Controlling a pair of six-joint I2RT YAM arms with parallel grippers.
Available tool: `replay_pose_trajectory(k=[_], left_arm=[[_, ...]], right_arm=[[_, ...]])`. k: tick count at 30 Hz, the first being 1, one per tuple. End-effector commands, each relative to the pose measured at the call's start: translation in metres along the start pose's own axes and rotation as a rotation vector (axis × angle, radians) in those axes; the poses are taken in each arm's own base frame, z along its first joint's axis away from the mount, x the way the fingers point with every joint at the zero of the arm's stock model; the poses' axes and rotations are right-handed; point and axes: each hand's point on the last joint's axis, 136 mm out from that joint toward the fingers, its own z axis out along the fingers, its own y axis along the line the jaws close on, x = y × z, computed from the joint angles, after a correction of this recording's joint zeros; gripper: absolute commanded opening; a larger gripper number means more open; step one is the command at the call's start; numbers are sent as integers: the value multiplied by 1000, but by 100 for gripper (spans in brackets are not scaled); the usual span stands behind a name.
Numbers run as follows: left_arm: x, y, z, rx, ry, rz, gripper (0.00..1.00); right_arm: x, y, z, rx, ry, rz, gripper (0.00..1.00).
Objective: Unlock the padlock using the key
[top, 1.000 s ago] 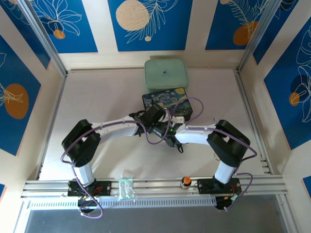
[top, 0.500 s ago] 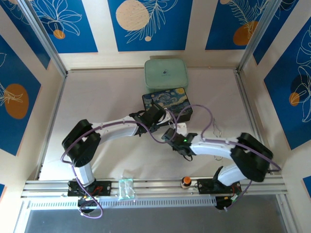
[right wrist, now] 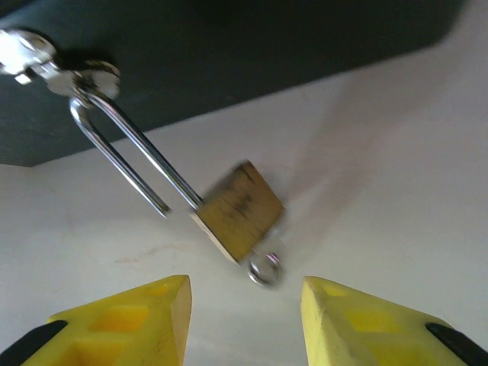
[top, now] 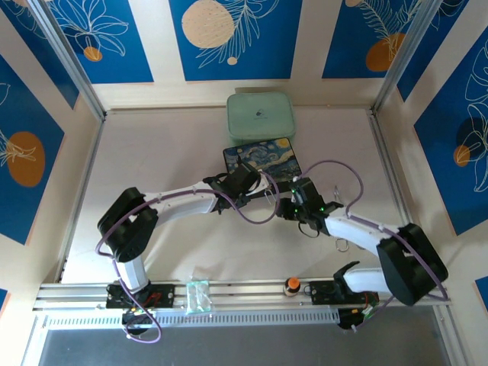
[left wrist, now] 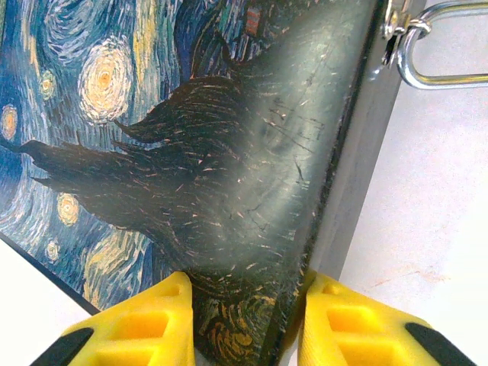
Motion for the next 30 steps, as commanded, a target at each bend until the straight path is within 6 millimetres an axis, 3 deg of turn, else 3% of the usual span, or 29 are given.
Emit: replay_pose_trajectory(k=[1, 6, 17, 26, 30], left_arm=[[69, -65, 17, 242, 233, 40, 30], [72, -67, 17, 245, 241, 38, 30], [73, -67, 18, 247, 248, 41, 30], [72, -67, 18, 247, 247, 38, 30], [73, -66, 18, 243, 254, 35, 30]], right_arm=[[-9, 21, 5, -137, 27, -29, 42], [-21, 3, 4, -44, -21, -32, 42], [-44, 10, 18, -153, -35, -62, 41], [-31, 8, 44, -106, 47, -72, 41], [-22, 4, 45, -71, 51, -70, 40]])
